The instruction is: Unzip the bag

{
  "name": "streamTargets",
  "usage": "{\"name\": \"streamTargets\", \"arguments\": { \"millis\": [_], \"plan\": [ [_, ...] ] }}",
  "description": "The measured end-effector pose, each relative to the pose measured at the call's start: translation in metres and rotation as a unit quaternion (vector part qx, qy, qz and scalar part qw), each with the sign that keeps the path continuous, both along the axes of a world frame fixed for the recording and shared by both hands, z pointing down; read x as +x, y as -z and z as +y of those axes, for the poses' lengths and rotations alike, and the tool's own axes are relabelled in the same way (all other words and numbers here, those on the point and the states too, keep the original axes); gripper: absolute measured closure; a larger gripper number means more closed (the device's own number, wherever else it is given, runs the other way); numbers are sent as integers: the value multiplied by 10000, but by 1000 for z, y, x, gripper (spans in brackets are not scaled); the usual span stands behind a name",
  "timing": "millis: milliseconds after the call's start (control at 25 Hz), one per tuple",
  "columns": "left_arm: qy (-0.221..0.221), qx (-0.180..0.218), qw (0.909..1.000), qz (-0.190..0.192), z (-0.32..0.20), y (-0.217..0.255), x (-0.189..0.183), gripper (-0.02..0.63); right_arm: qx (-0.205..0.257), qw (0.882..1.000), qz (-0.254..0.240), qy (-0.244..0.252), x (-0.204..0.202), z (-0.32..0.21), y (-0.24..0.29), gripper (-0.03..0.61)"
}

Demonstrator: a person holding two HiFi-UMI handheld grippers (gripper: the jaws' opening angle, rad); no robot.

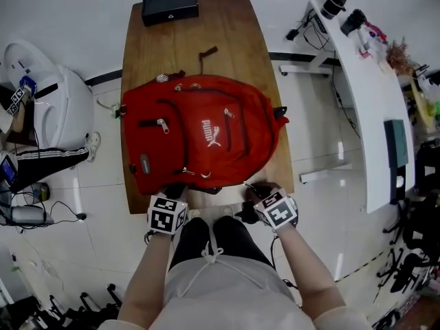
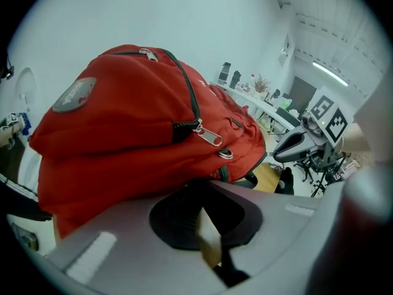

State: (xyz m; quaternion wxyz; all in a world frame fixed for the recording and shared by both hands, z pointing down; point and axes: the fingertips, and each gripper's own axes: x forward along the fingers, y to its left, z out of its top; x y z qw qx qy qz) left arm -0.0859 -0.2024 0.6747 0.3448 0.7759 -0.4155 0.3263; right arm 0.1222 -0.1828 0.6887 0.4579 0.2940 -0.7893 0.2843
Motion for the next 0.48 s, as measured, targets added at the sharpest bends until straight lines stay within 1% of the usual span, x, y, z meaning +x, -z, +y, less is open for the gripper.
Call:
{"name": "streamTargets", "arguments": {
  "millis": [240,400,480],
  "plan": [
    [191,-160,9996,-104,-2,-3,-1,606,247,9991,317,150,25,-17,11,545],
    [256,-334,9985,-360,-2,-5,-5,606,559,9958,641,332,38,-34,15,546],
    [266,-406,9977,-482,-3,-6,-5,606,676,9943,748,336,49,-42,18,546]
  ]
}}
